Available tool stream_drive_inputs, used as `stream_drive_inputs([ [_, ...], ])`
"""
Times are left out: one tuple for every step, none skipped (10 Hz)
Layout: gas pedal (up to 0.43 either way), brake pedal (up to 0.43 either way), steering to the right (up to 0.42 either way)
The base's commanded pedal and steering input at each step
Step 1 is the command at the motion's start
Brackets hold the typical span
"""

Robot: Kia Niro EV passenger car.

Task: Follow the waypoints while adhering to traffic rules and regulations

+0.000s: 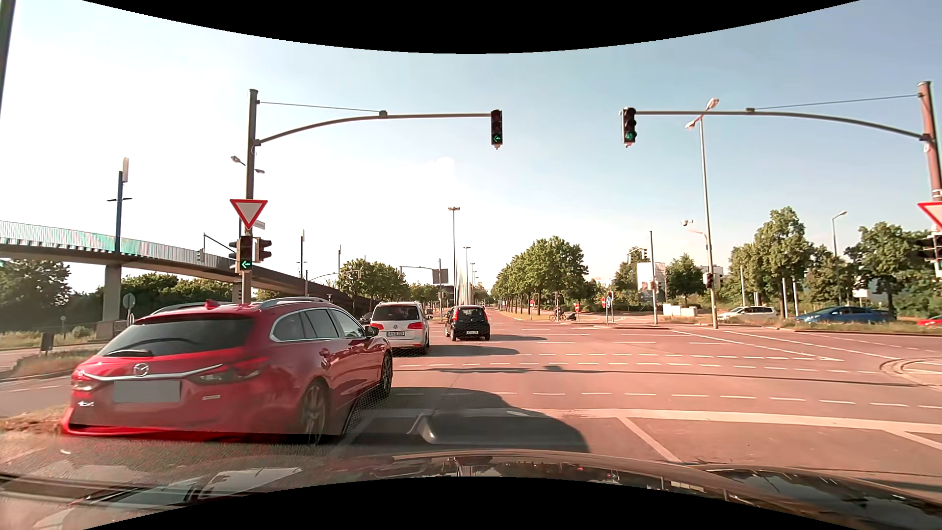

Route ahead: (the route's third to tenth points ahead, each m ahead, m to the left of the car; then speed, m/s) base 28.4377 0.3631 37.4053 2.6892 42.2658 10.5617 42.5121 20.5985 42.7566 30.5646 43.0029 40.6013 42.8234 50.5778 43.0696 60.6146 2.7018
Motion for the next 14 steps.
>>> stream_drive_inputs([
  [0.441,0.006,0.005],
  [0.449,0.006,0.006],
  [0.449,0.006,0.006],
  [0.449,0.006,0.006],
  [0.461,0.006,0.006],
  [0.461,0.006,0.006],
  [0.461,0.006,0.006],
  [0.461,0.006,0.006],
  [0.461,0.006,0.006],
  [0.461,0.006,0.006],
  [0.461,0.006,0.006],
  [0.461,0.006,0.005],
  [0.461,0.006,0.004],
  [0.449,0.006,0.005],
])
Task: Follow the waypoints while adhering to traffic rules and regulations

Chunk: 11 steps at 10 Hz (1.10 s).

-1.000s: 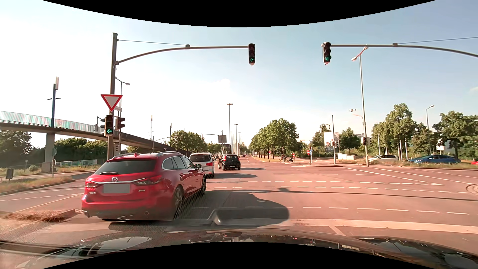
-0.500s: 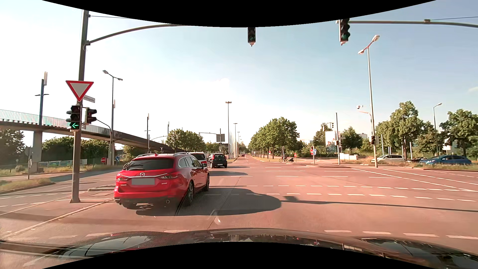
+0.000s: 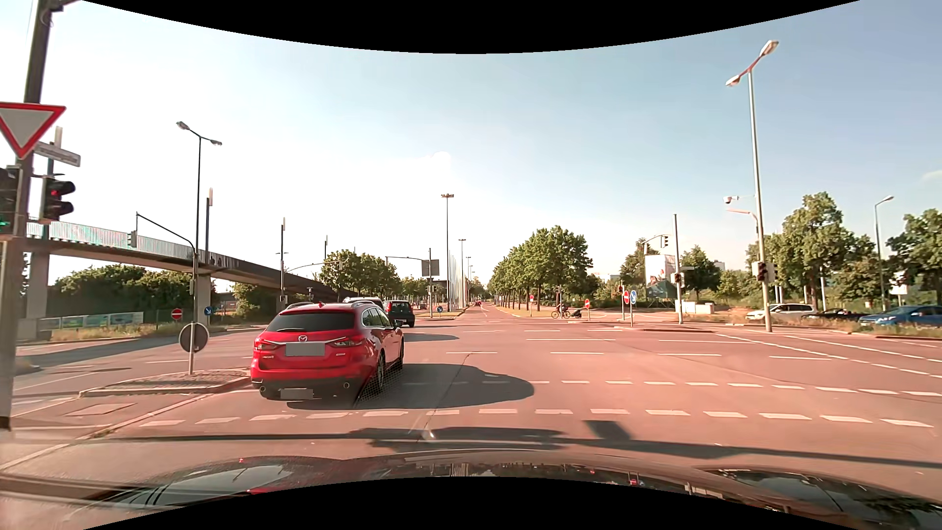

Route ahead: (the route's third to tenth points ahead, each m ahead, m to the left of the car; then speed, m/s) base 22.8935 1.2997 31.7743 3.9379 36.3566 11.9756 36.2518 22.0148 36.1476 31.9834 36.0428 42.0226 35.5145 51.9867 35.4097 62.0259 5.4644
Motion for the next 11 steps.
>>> stream_drive_inputs([
  [0.449,0.006,0.003],
  [0.449,0.006,-0.001],
  [0.449,0.006,-0.007],
  [0.449,0.006,-0.011],
  [0.449,0.006,-0.014],
  [0.449,0.006,-0.019],
  [0.449,0.006,-0.028],
  [0.449,0.006,-0.040],
  [0.441,0.006,-0.058],
  [0.421,0.006,-0.073],
  [0.378,0.000,-0.084],
])
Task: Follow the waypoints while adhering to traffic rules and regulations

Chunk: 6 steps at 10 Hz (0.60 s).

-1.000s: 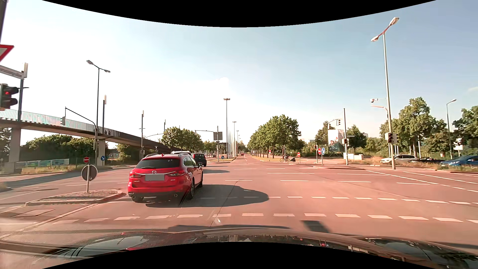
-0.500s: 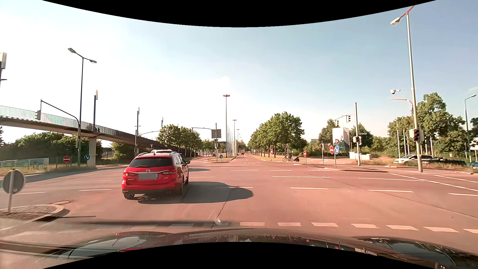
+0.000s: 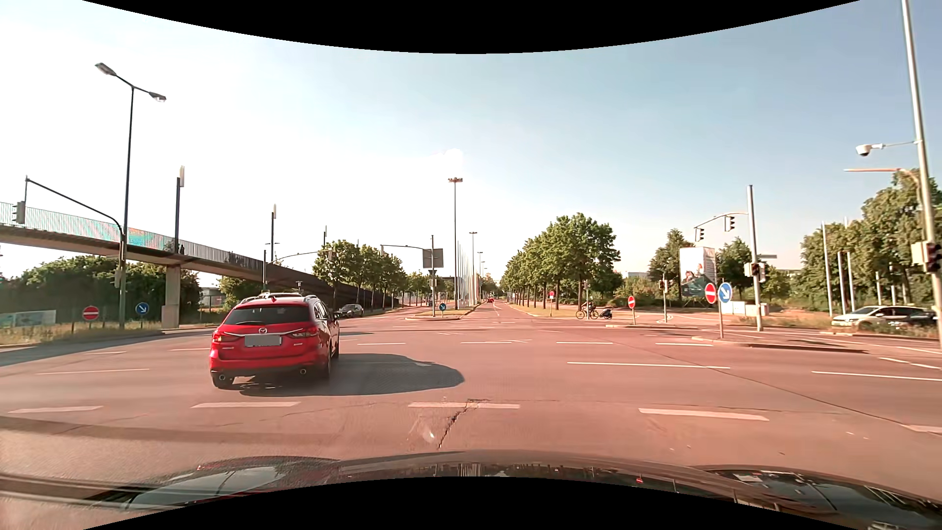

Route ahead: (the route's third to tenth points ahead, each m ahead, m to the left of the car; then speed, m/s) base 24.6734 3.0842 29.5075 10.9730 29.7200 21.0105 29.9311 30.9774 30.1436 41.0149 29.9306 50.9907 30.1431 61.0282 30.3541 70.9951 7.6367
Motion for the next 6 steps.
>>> stream_drive_inputs([
  [0.358,0.000,-0.099],
  [0.331,0.006,-0.114],
  [0.287,0.006,-0.123],
  [0.268,0.006,-0.131],
  [0.248,0.006,-0.137],
  [0.240,0.006,-0.142],
])
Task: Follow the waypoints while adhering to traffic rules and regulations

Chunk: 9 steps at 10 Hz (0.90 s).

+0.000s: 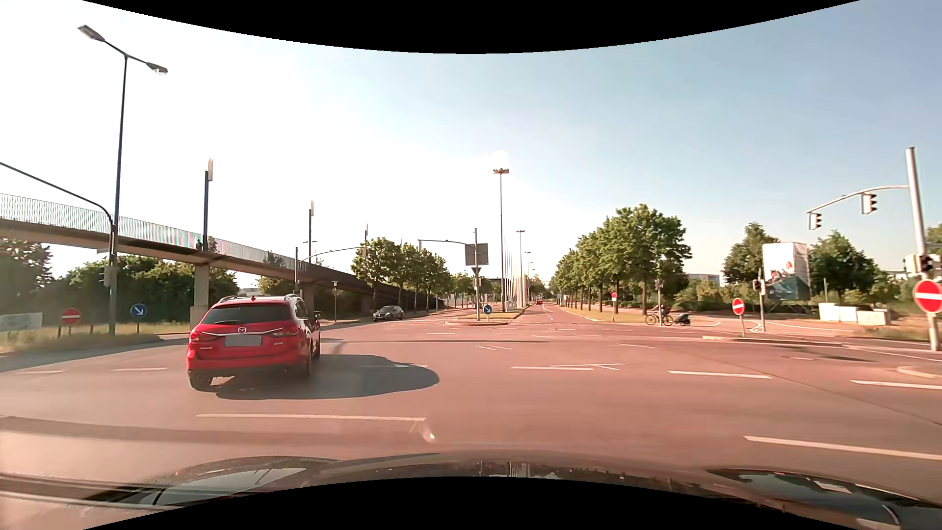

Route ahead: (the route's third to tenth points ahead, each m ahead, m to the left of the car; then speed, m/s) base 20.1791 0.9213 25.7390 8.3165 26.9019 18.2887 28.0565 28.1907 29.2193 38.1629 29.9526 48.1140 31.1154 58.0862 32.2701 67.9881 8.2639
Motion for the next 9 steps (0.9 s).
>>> stream_drive_inputs([
  [0.228,0.006,-0.150],
  [0.220,0.006,-0.156],
  [0.197,0.006,-0.157],
  [0.189,0.006,-0.157],
  [0.177,0.006,-0.156],
  [0.177,0.006,-0.148],
  [0.169,0.006,-0.144],
  [0.169,0.006,-0.143],
  [0.169,0.006,-0.144],
])
